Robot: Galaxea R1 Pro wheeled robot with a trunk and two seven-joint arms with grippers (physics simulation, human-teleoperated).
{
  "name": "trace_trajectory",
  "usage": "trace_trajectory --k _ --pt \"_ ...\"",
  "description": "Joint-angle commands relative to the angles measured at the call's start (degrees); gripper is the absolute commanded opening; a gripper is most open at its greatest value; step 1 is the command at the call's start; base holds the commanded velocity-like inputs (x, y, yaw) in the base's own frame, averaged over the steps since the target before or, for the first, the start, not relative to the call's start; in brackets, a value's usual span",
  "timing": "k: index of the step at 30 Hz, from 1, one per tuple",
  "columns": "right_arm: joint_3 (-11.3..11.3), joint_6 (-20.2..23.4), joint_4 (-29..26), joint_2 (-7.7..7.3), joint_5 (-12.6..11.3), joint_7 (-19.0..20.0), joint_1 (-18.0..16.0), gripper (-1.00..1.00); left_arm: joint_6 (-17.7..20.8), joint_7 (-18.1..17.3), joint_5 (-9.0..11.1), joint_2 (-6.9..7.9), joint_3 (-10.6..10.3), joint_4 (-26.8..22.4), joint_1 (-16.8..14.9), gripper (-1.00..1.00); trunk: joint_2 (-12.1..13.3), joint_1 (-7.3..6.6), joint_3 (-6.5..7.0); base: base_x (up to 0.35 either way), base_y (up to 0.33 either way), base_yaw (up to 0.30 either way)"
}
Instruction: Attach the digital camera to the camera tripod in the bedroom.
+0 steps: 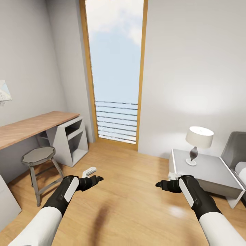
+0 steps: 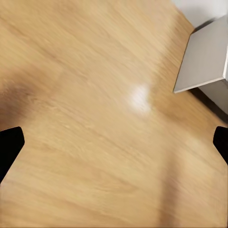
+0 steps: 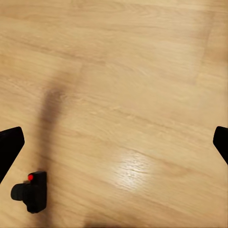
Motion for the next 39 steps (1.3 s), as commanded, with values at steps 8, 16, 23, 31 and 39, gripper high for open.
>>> trace_trajectory --k 8,16,23,31,39 --pt "-0.1 0.0 -0.1 -0.30 0.4 0.3 0.0 1.00 -1.7 15.7 -0.9 -1.29 0.1 1.1 0.0 1.00 -3.3 1.76 -1.50 0.000 0.000 0.000" --pt "-0.2 -4.1 0.8 -0.48 0.5 -0.2 0.0 1.00 -3.0 23.8 -0.9 -2.25 0.1 2.2 0.0 1.00 -6.5 3.52 -2.94 0.000 0.000 0.000" --pt "-0.1 -6.8 2.5 -0.22 1.0 -0.6 0.0 1.00 -3.2 26.1 -2.6 -2.32 0.0 3.1 0.0 1.00 -9.3 5.05 -4.20 0.000 0.000 0.000" --pt "0.3 -7.3 3.8 0.17 1.4 -0.5 0.0 1.00 -3.2 31.7 -4.0 -3.48 -0.2 3.1 0.0 1.00 -12.5 6.81 -5.63 0.000 0.000 0.000" --pt "0.3 -10.2 5.9 0.33 7.4 -0.8 0.0 1.00 -3.3 32.4 -4.1 -3.69 -0.4 3.1 0.0 1.00 -15.7 8.57 -7.07 0.000 0.000 0.000"
